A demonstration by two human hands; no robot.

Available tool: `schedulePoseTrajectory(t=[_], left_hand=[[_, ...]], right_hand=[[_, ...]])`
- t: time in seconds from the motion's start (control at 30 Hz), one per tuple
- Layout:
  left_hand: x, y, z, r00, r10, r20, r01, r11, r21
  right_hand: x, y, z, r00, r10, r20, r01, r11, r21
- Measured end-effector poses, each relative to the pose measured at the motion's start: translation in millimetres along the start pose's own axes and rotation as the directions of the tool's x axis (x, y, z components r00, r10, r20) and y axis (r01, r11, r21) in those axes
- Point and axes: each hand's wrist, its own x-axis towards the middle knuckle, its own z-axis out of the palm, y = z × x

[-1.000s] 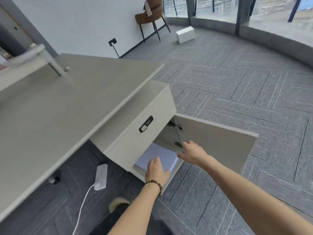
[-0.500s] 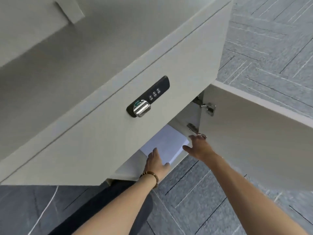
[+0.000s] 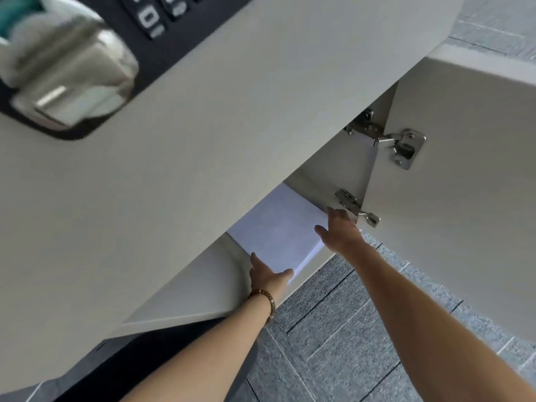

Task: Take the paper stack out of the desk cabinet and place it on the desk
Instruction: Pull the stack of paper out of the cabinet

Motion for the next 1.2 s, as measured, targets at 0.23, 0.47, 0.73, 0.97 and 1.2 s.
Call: schedulePoseTrajectory(t=[0.23, 0.47, 0.73, 0.97, 1.2], left_hand=[[17, 2, 15, 0.992, -0.092, -0.082, 0.081, 0.988, -0.131], [20, 0, 26, 0.991, -0.112, -0.079, 0.111, 0.994, -0.007], [-17, -36, 31, 0.999, 0.036, 0.038, -0.036, 0.999, -0.004], [-60, -81, 40, 0.978, 0.097, 0.187, -0.093, 0.995, -0.03], [-54, -98, 48, 0.983, -0.184, 0.013, 0.168, 0.863, -0.476]], right_hand=[[17, 7, 14, 0.999, -0.004, -0.038, 0.0, 0.995, -0.099], [26, 18, 24, 0.995, 0.06, -0.085, -0.06, 0.998, -0.002], [-15, 40, 34, 0.985, 0.073, -0.155, -0.049, 0.988, 0.149], [-64, 91, 40, 0.985, 0.172, 0.006, -0.166, 0.938, 0.304], [-85, 121, 44, 0.95, 0.186, 0.251, -0.263, 0.911, 0.318]])
